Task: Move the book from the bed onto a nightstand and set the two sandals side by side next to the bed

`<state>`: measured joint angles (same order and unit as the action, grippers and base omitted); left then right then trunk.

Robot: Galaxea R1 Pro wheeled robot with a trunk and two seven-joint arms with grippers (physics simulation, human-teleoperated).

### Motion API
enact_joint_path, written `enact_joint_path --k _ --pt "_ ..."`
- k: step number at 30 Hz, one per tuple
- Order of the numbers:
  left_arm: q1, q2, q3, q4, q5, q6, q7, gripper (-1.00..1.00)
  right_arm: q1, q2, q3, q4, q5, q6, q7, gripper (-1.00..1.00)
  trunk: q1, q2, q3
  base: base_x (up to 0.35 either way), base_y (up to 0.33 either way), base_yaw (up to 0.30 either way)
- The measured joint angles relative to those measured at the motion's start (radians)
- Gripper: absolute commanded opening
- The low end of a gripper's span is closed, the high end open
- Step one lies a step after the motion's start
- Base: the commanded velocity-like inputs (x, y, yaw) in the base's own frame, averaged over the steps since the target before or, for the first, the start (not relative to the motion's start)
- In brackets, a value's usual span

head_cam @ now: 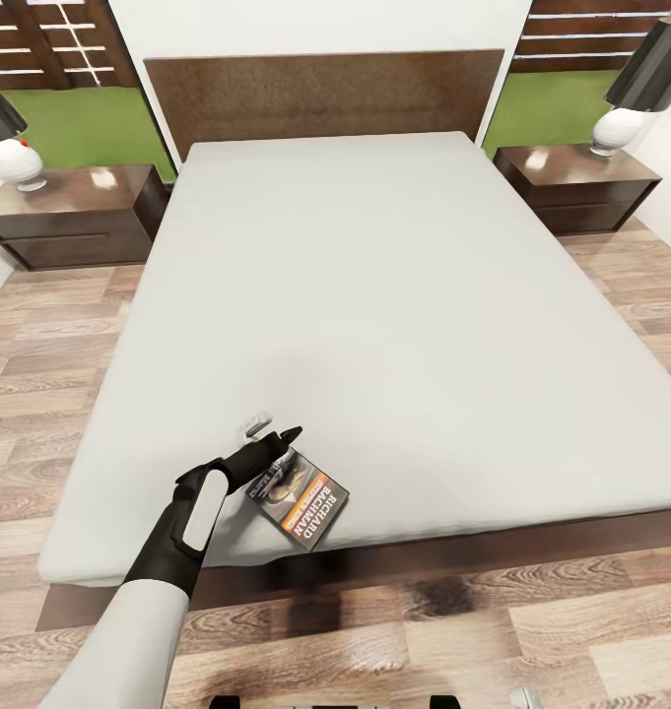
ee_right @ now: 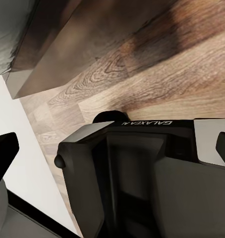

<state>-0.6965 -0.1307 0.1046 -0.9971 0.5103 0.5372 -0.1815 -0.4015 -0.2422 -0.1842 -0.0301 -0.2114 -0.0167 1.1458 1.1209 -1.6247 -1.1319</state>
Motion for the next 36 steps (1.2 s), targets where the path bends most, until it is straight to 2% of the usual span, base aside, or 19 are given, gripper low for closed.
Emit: enact_joint_path --k 7,28,36 --pt "0.0 0.0 0.001 0.0 0.001 0.0 0.0 1.0 0.0 0.0 0.0 0.0 0.0 0.0 0.0 1.0 0.0 0.0 0.0 -0.11 0.0 0.0" --pt "0.0 0.0 0.0 0.0 -0.001 0.0 0.0 1.0 0.0 0.0 0.0 0.0 0.0 0.0 0.0 1.0 0.0 0.0 0.0 -0.003 0.0 0.0" --pt "0.001 0.0 0.0 0.001 -0.006 0.001 0.002 1.0 0.0 0.0 0.0 0.0 0.0 0.0 0.0 1.0 -0.031 0.056 0.025 0.0 0.0 0.0"
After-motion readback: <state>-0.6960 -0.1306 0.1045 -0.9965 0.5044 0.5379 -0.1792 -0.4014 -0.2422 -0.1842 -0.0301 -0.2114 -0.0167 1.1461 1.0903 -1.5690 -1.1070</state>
